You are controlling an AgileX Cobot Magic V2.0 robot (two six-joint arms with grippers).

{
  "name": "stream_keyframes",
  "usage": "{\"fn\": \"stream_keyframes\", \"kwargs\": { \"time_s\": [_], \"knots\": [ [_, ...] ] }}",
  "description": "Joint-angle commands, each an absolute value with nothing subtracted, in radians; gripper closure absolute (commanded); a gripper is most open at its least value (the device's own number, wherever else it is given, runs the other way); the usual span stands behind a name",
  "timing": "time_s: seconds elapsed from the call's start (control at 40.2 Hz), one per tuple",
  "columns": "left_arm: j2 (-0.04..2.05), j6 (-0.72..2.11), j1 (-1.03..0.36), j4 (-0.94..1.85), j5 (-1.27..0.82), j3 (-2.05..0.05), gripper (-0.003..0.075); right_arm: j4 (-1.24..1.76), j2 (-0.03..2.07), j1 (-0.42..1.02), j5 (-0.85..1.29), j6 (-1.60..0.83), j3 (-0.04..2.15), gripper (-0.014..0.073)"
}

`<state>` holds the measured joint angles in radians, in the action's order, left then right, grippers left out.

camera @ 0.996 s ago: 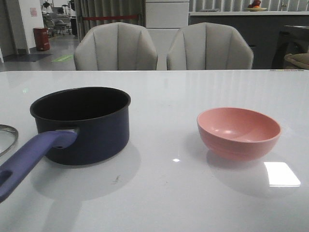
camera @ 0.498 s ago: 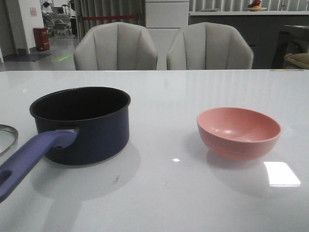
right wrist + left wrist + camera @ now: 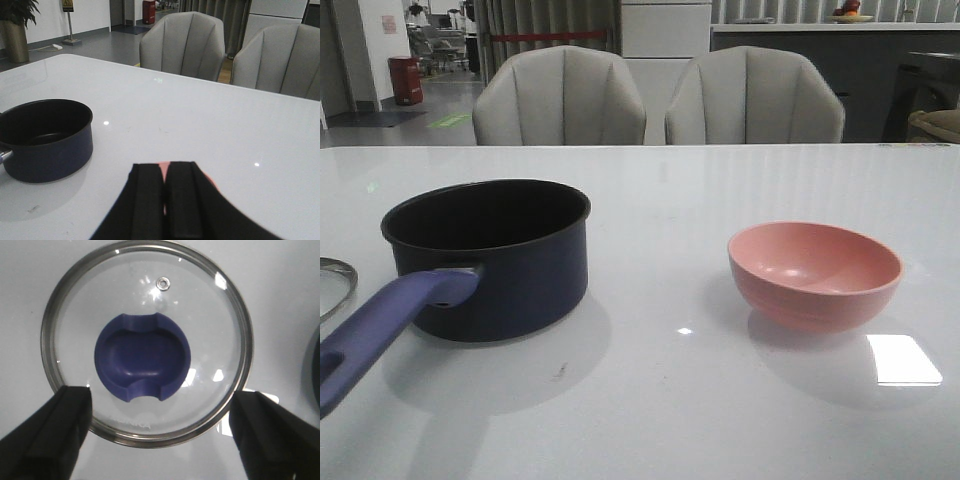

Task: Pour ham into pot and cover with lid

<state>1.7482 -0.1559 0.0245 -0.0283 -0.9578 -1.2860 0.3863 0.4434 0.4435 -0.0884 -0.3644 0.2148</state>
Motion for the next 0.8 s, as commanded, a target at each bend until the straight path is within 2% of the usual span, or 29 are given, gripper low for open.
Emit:
{"fn": "stream_keyframes", "kwargs": {
  "time_s": [0.0,0.772],
  "knots": [
    [1.727,-0.170,0.028,-0.046,-0.950,-1.333,0.0133,0.385,0.448,0.445,-0.159,-0.371,0.244,0.0446],
    [1.872,-0.104,0.073,0.036,-1.025,-1.437,0.0134,0.385,0.448,0.445,-0.159,-0.371,0.244,0.0446]
  ]
}}
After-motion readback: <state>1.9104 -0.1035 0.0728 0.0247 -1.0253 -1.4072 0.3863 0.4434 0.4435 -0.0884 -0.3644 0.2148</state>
